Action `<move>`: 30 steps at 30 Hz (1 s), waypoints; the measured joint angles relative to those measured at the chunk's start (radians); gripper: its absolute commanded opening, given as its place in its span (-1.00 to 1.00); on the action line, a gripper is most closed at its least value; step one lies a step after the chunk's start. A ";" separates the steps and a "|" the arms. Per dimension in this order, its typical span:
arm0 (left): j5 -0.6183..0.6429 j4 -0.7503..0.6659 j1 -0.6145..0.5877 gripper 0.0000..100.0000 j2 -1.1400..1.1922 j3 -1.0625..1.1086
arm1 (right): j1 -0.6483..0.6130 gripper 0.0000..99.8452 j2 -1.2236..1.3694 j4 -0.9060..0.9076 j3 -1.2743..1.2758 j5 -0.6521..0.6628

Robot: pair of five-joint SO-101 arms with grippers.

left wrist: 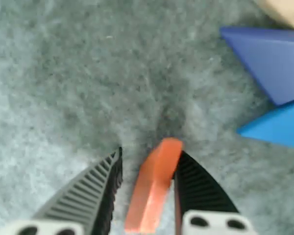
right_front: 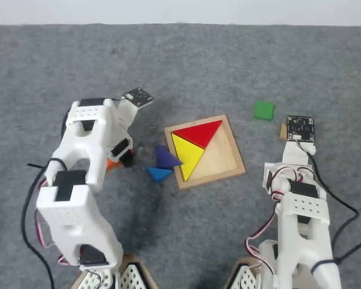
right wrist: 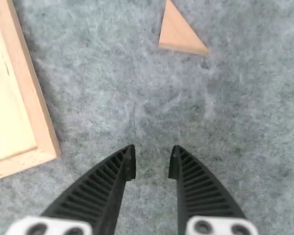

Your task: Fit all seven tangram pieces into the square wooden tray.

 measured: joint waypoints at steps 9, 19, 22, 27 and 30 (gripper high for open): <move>-0.006 0.046 -0.034 -0.68 0.025 -0.077 | 0.000 -0.75 0.000 0.000 0.000 0.000; -0.060 0.212 -0.130 -0.57 0.026 -0.350 | 0.000 -0.75 0.000 0.000 0.000 0.000; -0.060 0.236 -0.133 -0.57 0.015 -0.368 | 0.000 -0.75 0.000 0.000 0.000 0.000; -0.095 0.232 -0.166 -0.56 0.014 -0.310 | 0.000 -0.75 0.000 0.000 0.000 0.000; -0.117 0.173 -0.167 -0.56 0.006 -0.201 | 0.000 -0.75 0.000 0.000 0.000 0.000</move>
